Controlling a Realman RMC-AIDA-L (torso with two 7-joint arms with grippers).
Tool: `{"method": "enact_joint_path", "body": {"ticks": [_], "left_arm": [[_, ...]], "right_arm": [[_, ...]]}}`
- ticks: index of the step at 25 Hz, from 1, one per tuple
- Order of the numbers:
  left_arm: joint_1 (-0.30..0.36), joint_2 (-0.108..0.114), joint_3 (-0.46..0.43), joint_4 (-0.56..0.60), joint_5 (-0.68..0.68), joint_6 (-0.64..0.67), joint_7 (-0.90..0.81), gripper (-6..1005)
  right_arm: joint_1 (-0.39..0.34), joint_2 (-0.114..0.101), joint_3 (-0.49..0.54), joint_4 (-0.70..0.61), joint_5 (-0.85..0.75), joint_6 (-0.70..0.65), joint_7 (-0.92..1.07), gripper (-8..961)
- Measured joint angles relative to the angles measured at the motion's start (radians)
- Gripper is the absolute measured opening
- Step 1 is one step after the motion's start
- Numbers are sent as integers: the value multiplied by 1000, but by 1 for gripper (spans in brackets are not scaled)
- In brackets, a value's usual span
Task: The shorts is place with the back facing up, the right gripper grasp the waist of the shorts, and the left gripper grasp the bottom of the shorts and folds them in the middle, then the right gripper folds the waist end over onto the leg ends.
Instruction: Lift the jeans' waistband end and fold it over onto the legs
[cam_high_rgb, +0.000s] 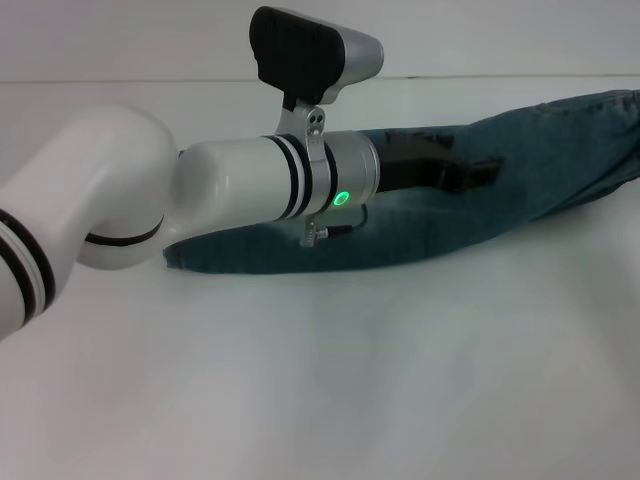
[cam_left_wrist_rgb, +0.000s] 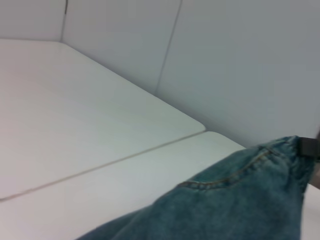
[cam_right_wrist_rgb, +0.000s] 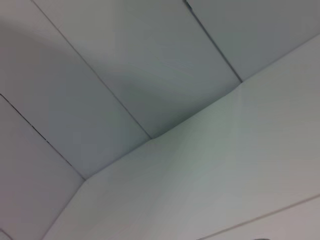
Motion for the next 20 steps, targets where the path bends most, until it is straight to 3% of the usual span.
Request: {"method": "enact_joint_path", "body": {"ticks": [7, 14, 20], "left_arm": [[-27, 0, 89, -23, -3, -131, -39, 694], [-75, 0, 277, -38, -5, -311, -151, 370], [-109, 0, 402, -47, -5, -389, -230, 133]], "right_arm": [[5, -1, 0, -23, 0, -16, 15, 42], [6, 0, 0, -73, 0, -49, 47, 44], [9, 9, 0, -141, 0, -84, 94, 45]]}}
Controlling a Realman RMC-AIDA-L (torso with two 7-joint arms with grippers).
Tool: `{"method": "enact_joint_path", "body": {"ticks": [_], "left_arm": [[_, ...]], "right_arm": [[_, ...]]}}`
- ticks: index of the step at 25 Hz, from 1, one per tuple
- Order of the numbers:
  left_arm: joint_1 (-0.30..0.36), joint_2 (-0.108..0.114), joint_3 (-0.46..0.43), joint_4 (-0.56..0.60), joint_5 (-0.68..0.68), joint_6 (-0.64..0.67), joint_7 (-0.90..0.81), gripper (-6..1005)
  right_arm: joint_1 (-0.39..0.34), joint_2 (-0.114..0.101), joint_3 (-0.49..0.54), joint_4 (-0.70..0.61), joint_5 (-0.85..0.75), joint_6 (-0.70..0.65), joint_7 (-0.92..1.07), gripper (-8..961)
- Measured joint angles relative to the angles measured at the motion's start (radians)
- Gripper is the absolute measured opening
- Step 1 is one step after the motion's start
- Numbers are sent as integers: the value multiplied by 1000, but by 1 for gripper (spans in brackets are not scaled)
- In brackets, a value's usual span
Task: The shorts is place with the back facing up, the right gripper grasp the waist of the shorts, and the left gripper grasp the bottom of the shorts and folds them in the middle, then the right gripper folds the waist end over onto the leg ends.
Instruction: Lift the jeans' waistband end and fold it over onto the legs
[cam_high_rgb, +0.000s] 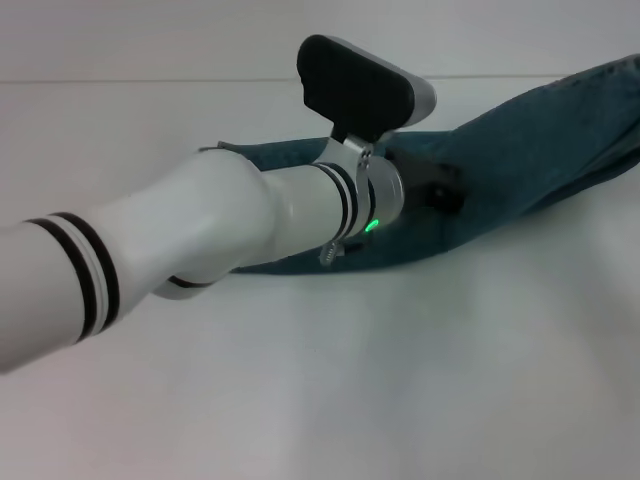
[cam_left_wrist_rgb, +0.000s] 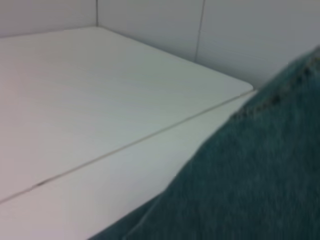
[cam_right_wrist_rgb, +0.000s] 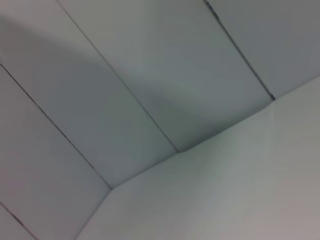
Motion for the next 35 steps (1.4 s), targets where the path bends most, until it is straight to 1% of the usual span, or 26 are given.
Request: {"method": "enact_joint_path", "body": {"ticks": [3, 6, 14, 19, 23, 31, 35], "left_arm": [[-24, 0, 54, -18, 0, -8, -55, 12], [-33, 0, 93, -23, 0, -9, -92, 1], [-41, 0, 155, -25, 0, -3, -148, 2], [-46, 0, 169, -21, 1, 14, -156, 1], [-45, 0, 175, -2, 1, 37, -156, 1], [-40, 0, 211, 58, -14, 76, -158, 1], [-37, 0, 231, 85, -25, 85, -158, 6]], "right_arm": [[4, 1, 0, -33, 0, -20, 27, 46], [9, 2, 0, -61, 2, -37, 49, 47], [49, 3, -11, -128, 5, -90, 109, 49], [63, 7, -42, -176, 4, -101, 150, 51], [68, 13, -56, -214, 4, -112, 169, 52], [88, 15, -69, -240, 4, -141, 195, 54], [97, 16, -93, -242, 4, -142, 204, 56]]}}
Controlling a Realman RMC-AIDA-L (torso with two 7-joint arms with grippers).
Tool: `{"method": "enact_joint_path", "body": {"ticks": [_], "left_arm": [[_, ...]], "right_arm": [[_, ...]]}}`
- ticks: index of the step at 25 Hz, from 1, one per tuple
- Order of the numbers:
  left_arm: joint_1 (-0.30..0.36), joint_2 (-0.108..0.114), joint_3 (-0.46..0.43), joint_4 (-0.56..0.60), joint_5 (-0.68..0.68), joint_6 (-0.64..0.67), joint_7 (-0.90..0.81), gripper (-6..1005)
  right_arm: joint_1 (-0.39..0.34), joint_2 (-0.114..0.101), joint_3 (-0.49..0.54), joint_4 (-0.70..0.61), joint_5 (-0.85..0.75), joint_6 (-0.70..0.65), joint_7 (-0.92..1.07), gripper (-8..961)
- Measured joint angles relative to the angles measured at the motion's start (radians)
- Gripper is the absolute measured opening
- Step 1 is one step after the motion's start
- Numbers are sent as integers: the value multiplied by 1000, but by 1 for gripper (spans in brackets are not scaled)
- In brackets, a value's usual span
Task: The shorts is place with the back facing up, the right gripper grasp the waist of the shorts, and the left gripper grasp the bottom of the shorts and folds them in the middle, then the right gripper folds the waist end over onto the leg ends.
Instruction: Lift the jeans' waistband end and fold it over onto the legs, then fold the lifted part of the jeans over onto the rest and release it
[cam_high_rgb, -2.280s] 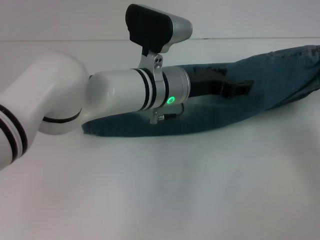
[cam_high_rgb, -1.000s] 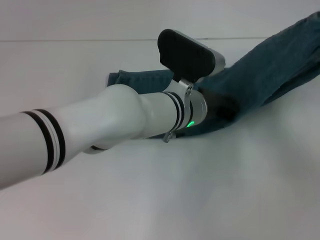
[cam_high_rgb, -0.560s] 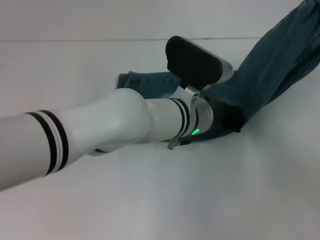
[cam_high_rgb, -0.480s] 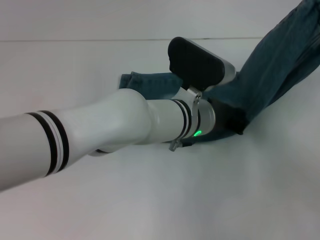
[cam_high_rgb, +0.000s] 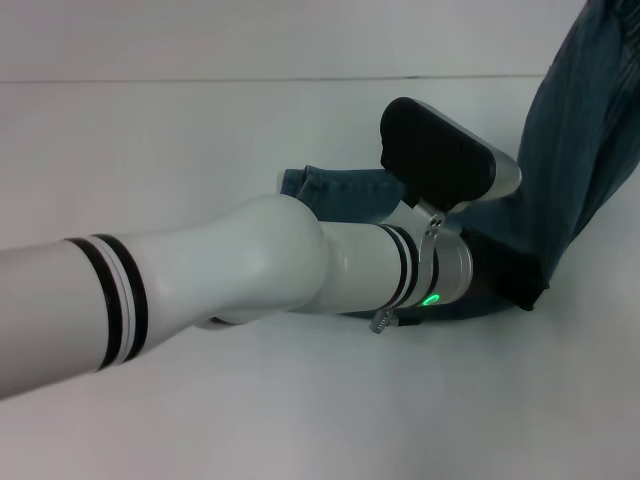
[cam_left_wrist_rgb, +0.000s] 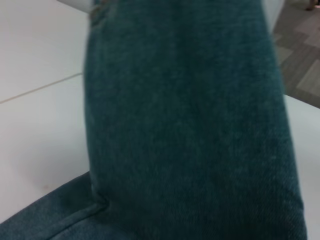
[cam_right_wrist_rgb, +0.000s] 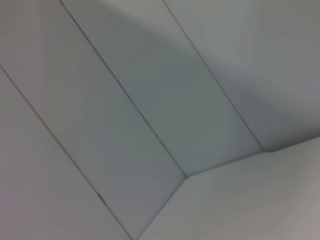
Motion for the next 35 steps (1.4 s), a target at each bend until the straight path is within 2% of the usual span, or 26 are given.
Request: {"method": "enact_joint_path", "body": {"ticks": [4, 11, 17, 23, 27, 35], "left_arm": [[17, 0, -15, 7, 1, -37, 4, 16], [93, 0, -99, -30, 35, -303, 37, 34], [147, 0, -254, -48, 52, -510, 186, 266], [185, 0, -380, -48, 133, -742, 242, 476], [206, 0, -456, -30, 195, -801, 239, 559], [223, 0, -486, -13, 234, -804, 246, 559]], "right_arm": [[7, 0, -32, 1, -3, 5, 5, 57], [23, 9, -88, 24, -4, 12, 1, 59], [67, 19, -168, 94, -9, 45, -5, 61], [98, 64, -302, 117, -12, 135, -14, 62], [139, 79, -396, 168, -13, 196, -17, 63], [242, 103, -586, 307, -13, 324, -28, 66]]}}
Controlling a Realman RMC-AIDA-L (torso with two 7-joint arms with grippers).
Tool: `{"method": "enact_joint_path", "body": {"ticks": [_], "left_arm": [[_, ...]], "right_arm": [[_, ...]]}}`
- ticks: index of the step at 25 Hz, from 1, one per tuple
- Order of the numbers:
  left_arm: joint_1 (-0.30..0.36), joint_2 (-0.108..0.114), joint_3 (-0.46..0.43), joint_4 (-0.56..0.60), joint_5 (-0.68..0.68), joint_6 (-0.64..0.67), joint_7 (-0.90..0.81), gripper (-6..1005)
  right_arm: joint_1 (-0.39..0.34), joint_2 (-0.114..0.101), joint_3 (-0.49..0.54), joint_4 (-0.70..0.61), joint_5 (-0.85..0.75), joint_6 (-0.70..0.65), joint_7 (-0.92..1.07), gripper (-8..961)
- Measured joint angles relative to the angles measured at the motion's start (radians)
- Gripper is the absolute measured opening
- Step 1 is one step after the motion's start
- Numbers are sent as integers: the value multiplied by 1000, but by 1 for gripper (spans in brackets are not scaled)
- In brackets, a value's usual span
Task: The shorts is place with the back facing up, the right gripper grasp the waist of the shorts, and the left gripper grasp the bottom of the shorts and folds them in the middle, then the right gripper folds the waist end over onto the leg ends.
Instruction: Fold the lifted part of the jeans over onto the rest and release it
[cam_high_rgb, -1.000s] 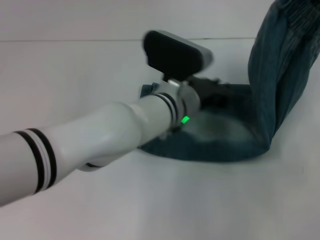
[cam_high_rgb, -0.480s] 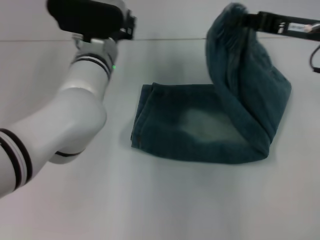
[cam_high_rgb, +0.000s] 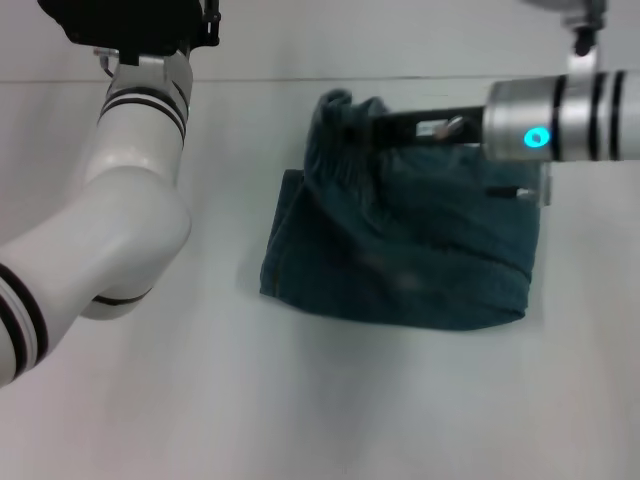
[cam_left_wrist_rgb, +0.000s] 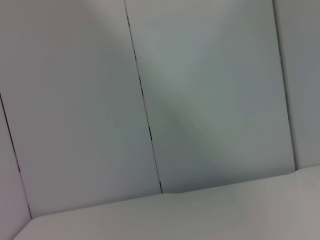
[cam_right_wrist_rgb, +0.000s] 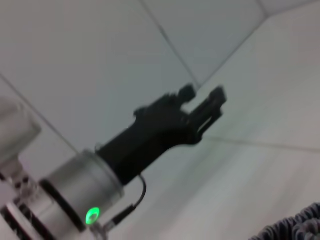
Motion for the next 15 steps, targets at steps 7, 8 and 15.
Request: {"method": "enact_joint_path", "body": {"ticks": [7, 8, 15], "left_arm": [[1, 0, 8, 0, 1, 4, 2, 559], [1, 0, 9, 0, 1, 6, 2, 559], [1, 0, 11, 2, 1, 10, 3, 558]], "right_arm": [[75, 13, -145, 118, 0, 89, 0, 68], [76, 14, -157, 121, 1, 93, 2, 68], [78, 13, -183, 134, 4, 103, 12, 70]]}}
